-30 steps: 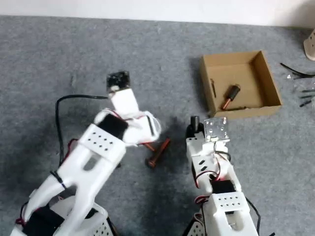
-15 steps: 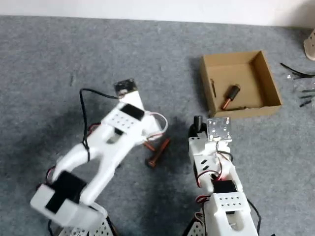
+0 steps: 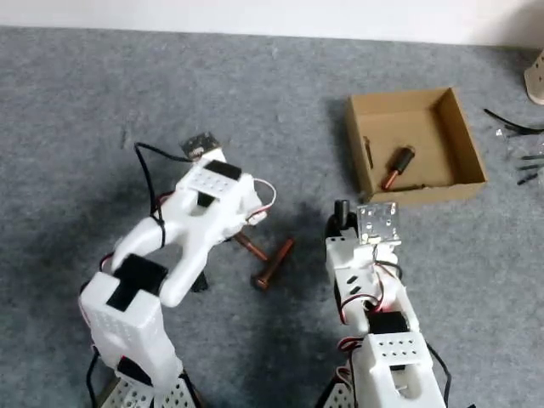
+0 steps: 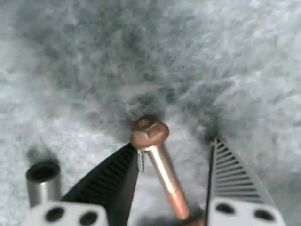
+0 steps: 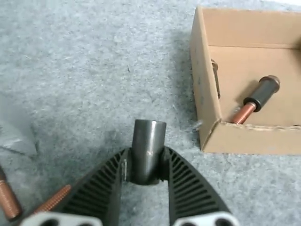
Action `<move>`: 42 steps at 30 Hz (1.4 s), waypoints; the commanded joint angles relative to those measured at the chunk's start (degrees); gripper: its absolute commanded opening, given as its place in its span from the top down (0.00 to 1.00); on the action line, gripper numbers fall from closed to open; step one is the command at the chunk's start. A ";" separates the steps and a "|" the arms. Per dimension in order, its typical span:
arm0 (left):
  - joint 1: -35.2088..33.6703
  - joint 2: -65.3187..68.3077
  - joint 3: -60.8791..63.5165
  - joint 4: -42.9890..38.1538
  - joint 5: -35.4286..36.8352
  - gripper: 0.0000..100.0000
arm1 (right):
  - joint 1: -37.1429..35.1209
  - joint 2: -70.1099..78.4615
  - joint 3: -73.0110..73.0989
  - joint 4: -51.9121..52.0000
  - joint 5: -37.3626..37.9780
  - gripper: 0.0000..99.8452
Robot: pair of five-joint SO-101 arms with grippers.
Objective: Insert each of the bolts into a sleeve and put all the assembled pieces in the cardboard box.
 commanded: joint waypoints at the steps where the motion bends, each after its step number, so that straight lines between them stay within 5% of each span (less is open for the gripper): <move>1: -1.01 3.12 -4.18 -1.23 0.53 0.79 | 0.75 -0.75 0.48 -1.98 0.62 0.99; 9: -1.98 6.29 -6.64 -0.79 0.53 0.80 | 0.75 -0.75 0.48 -1.98 0.70 0.99; 14: -3.12 6.29 -6.73 -1.14 0.00 1.00 | 0.75 -0.75 0.48 -1.98 0.70 0.99; 31: -2.42 -2.07 -4.00 -5.19 -13.36 1.00 | 0.66 -1.01 0.48 -2.07 0.70 0.99; 42: -1.98 -33.27 28.26 -32.18 -22.42 1.00 | 0.31 -1.01 0.48 -2.15 0.70 0.99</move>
